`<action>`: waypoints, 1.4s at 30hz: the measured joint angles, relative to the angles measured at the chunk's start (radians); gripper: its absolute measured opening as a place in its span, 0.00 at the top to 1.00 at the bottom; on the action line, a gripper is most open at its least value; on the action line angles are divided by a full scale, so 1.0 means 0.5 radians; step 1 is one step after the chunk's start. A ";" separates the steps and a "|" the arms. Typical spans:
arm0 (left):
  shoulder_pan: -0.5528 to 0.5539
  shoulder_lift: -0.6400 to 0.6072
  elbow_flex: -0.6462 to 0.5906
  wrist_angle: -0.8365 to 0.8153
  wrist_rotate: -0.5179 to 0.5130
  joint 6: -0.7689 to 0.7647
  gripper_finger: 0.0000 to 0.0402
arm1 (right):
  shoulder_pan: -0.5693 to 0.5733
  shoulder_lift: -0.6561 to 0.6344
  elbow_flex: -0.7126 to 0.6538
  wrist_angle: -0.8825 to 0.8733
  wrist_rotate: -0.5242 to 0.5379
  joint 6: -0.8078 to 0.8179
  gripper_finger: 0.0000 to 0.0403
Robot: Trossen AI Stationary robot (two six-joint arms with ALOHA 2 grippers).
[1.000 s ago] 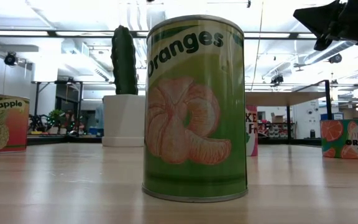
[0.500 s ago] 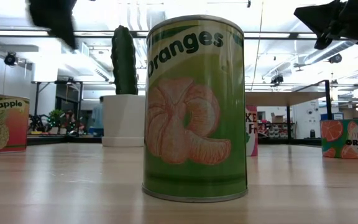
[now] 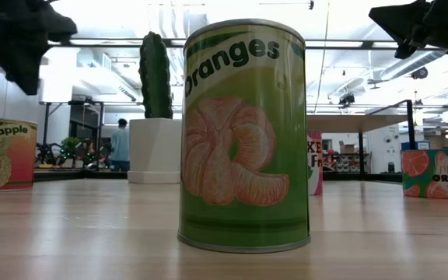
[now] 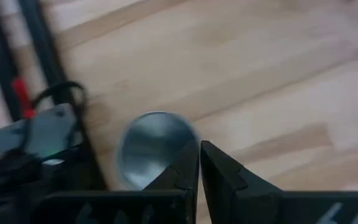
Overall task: Pick and place cans onto a shelf
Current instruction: Put the canned pineapple on the shelf
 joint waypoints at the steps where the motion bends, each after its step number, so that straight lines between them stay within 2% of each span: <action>1: 0.000 0.007 -0.003 -0.043 0.000 -0.038 1.00 | 0.000 0.000 0.000 0.000 0.000 -0.002 0.98; 5: 0.000 0.027 -0.063 -0.083 -0.008 -0.110 0.98 | 0.000 0.000 0.000 0.000 0.001 -0.009 0.98; 9: 0.000 0.026 -0.102 -0.038 -0.009 -0.160 0.89 | 0.000 0.000 0.000 -0.001 0.001 -0.013 0.98; 13: 0.000 0.027 -0.118 -0.039 -0.010 -0.217 0.73 | 0.000 0.000 0.000 -0.001 0.001 -0.012 0.98; 21: -0.001 0.059 -0.137 -0.040 -0.009 -0.275 0.31 | 0.000 0.000 0.000 -0.002 0.001 -0.012 0.98; 26: -0.001 0.105 -0.159 -0.030 -0.008 -0.266 0.14 | 0.000 0.000 0.000 -0.002 0.000 -0.015 0.98; 30: -0.001 0.130 -0.221 -0.021 -0.007 -0.309 0.10 | 0.000 0.000 0.000 -0.002 0.000 -0.027 0.98; 42: -0.001 0.125 -0.301 0.072 0.008 -0.332 0.12 | 0.000 0.000 0.000 -0.005 0.000 -0.028 0.98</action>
